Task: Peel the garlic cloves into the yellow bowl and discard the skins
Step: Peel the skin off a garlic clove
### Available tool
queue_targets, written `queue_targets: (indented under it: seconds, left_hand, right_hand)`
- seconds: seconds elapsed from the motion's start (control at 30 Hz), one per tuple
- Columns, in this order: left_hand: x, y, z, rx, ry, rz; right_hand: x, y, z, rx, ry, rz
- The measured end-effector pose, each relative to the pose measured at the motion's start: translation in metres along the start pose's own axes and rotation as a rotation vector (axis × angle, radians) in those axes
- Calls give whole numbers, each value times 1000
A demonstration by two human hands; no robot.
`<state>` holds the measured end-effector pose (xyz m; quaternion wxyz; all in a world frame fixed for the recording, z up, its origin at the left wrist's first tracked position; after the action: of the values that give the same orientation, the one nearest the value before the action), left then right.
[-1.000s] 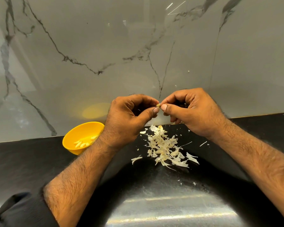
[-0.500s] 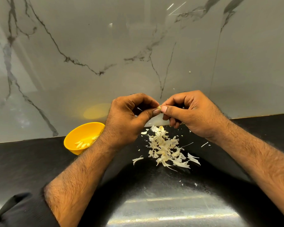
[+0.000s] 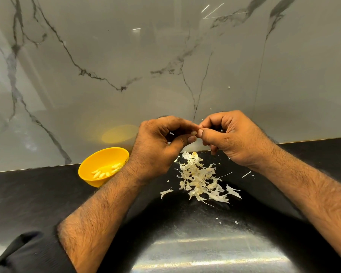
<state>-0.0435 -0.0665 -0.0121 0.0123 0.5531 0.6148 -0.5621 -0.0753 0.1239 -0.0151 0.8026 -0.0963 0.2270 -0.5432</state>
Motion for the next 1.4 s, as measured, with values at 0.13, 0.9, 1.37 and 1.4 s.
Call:
queue_targets:
  seconds: [0.13,0.9,1.37,1.4]
  left_hand:
    - [0,0,3,-53,67,17]
    - [3,2,-3,-63,15,31]
    - [2,2,7,-148,219,-11]
    - [1,1,9,-150,221,-17]
  right_hand:
    - [1,0,-1,12,-58,-9]
    - [2,0,1,7,59,7]
    - [-1,0,-5,119,-208,-41]
    - [-2,0,-5,124,-215,-48]
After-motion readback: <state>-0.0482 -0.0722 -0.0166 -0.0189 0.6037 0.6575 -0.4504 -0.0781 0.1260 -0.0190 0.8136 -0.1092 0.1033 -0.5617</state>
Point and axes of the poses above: each hand's wrist, its own y-axis away from the middle knuckle, its own x-axis out of the palm, z = x × y, the point moved 4 cm from there along -y, towards the middle knuckle, and after that the axes turned 13 degrees about -y, right-handed, at the moved point
